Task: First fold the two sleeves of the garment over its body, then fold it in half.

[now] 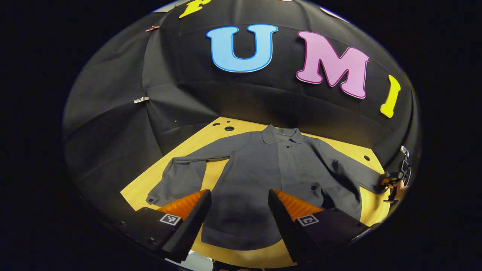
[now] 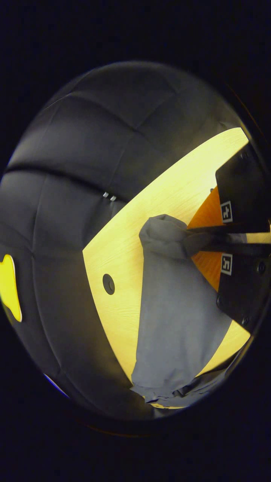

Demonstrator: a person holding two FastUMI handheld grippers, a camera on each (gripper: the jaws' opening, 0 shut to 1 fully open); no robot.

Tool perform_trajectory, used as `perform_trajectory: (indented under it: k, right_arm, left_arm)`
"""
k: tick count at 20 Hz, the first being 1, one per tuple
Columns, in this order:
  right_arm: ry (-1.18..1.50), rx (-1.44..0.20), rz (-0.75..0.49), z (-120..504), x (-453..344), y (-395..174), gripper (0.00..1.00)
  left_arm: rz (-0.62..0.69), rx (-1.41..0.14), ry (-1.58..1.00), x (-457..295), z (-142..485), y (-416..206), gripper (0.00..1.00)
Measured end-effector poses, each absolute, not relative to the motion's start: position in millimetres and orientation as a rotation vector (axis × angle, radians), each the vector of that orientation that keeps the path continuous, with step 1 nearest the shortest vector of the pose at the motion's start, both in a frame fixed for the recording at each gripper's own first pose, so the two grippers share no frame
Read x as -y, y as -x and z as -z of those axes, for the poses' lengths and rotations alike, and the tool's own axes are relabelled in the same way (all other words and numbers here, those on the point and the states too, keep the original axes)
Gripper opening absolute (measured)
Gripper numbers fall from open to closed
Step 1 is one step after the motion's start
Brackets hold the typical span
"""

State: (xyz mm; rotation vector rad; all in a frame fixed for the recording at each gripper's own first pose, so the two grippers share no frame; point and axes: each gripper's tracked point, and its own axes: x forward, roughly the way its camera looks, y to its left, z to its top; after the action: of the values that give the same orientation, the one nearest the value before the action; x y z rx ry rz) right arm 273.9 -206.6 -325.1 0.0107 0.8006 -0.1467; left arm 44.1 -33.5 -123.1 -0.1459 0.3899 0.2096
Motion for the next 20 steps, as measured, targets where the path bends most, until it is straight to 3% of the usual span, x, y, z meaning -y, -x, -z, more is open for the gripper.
perform_trajectory:
  k: [1, 2, 3, 13, 20]
  right_arm:
    - [-0.013, -0.804, 0.152, 324.6, 202.8, -273.1, 0.17]
    - [-0.029, -0.805, 0.144, 329.9, 201.5, -275.9, 0.08]
    - [-0.039, -0.814, 0.138, 328.5, 199.1, -274.5, 0.06]
    - [0.083, -0.74, 0.051, 276.7, 171.6, -272.7, 0.05]
    - [0.105, -0.654, -0.03, 208.5, 108.2, -289.7, 0.06]
  left_arm:
    - [-0.209, -0.388, 0.144, 33.4, 121.1, -43.3, 0.96]
    - [-0.209, -0.387, 0.142, 33.6, 121.9, -41.4, 0.96]
    - [-0.211, -0.388, 0.14, 32.9, 122.8, -40.3, 0.96]
    - [-0.254, -0.373, 0.131, 3.6, 117.3, -24.2, 0.96]
    - [-0.279, -0.356, 0.114, -21.1, 111.7, -7.5, 0.96]
